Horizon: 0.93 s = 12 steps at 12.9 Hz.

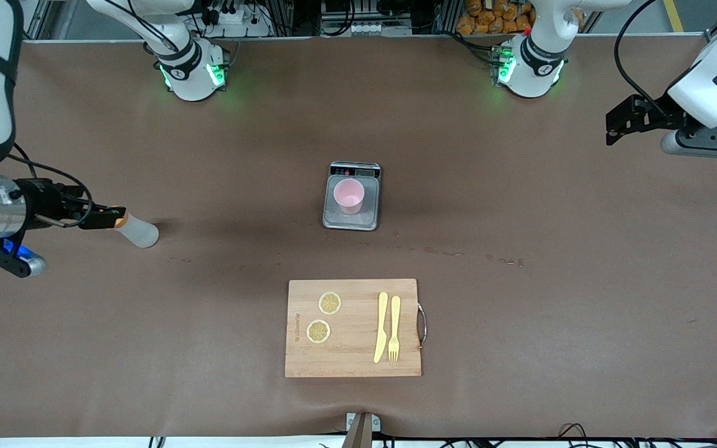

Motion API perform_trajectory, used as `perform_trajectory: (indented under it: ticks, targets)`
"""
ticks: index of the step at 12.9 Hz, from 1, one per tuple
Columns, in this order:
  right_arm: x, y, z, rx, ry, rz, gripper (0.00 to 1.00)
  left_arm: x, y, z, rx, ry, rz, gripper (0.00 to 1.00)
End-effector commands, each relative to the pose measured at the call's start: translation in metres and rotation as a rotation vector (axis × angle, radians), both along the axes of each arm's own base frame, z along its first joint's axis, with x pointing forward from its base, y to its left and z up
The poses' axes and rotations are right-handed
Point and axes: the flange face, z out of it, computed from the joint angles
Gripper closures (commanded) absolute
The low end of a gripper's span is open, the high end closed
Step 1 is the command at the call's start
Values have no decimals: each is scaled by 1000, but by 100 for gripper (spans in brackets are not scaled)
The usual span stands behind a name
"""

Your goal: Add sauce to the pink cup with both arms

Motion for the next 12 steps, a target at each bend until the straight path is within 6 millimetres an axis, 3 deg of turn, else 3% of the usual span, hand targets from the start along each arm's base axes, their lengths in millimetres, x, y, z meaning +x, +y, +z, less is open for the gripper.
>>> perform_trajectory:
  ticks: [1,5,6,10,12]
  targets:
    - [-23,-30,55,-47,-105,0,0,-4,0,5,-14,1,5,0]
    - [-51,-65,85,-71,-275,37,0,-4,0,5,-16,0,6,0]
    - [-55,-69,84,-81,-299,40,0,-4,0,5,-16,0,7,0]
    - [-63,-58,55,-125,-355,77,0,-4,1,5,-16,0,10,0]
    - [-64,-51,51,-126,-357,86,0,-4,1,5,-16,1,16,0]
